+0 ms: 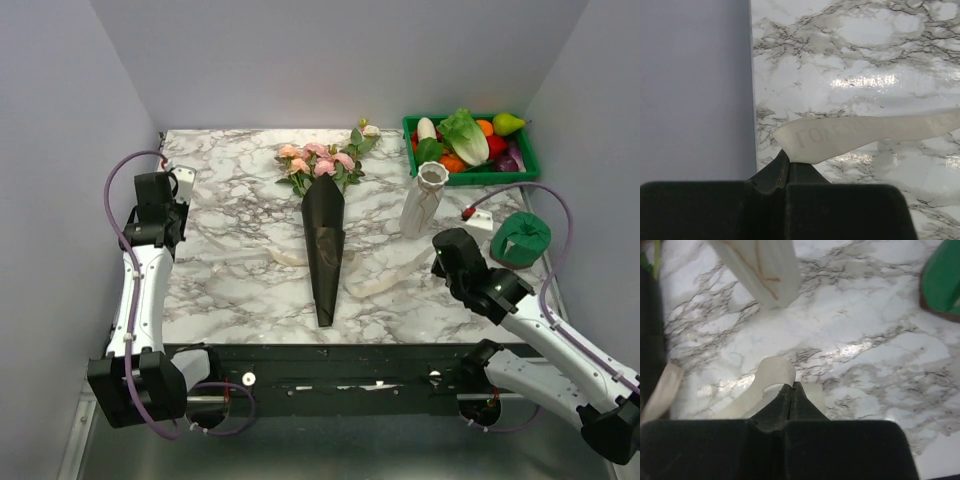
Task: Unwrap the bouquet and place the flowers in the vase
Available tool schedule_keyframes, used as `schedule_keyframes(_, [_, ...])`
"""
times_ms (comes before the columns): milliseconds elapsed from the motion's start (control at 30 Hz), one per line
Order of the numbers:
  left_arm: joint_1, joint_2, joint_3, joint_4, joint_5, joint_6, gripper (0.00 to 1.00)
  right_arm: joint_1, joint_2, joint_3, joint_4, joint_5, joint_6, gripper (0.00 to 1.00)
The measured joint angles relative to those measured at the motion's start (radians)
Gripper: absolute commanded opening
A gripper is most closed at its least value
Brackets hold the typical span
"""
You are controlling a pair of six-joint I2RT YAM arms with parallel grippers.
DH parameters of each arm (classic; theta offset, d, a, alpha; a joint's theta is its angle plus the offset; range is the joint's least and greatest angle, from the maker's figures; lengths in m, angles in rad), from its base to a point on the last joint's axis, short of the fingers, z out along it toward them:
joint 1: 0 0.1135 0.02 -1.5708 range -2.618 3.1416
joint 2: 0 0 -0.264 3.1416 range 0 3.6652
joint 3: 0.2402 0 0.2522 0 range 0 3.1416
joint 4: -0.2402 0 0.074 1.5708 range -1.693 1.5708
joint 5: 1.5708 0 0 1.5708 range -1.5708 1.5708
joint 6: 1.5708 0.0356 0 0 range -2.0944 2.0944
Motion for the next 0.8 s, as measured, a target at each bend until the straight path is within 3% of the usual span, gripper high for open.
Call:
schedule_keyframes(33, [0.017,0.0,0.0,0.0,-0.003,0.002,0.0,-0.02,-0.009,0.009,-0.025,0.008,0.005,0.01])
schedule_keyframes(133, [0.043,0.001,0.0,0.0,-0.01,0.005,0.36,-0.082,-0.03,0.031,-0.078,0.032,0.008,0.18])
schedule_keyframes(167, [0.046,0.001,0.0,-0.001,-0.012,0.011,0.64,-0.103,-0.034,0.035,-0.093,0.039,0.008,0.45])
schedule_keyframes(233, [0.05,0.001,0.0,-0.004,-0.012,0.017,0.81,-0.132,-0.036,0.046,-0.122,0.054,0.008,0.7])
schedule_keyframes(267, [0.05,0.0,0.0,-0.007,-0.01,0.011,0.99,-0.138,-0.034,0.051,-0.136,0.061,0.01,0.85])
schedule_keyframes(367, [0.05,-0.002,0.011,-0.056,0.049,0.019,0.99,-0.142,-0.016,0.071,-0.159,0.065,-0.002,0.99])
schedule_keyframes(500, [0.023,-0.003,0.079,-0.152,0.166,0.018,0.99,-0.142,0.017,0.124,-0.17,0.05,-0.035,1.0])
schedule_keyframes(600, [-0.06,-0.003,0.15,-0.201,0.278,0.019,0.99,-0.132,0.01,0.157,-0.142,0.02,-0.076,1.0])
schedule_keyframes(800, [-0.33,0.042,0.204,-0.201,0.412,-0.015,0.99,-0.053,0.022,0.197,-0.06,-0.017,-0.137,1.0])
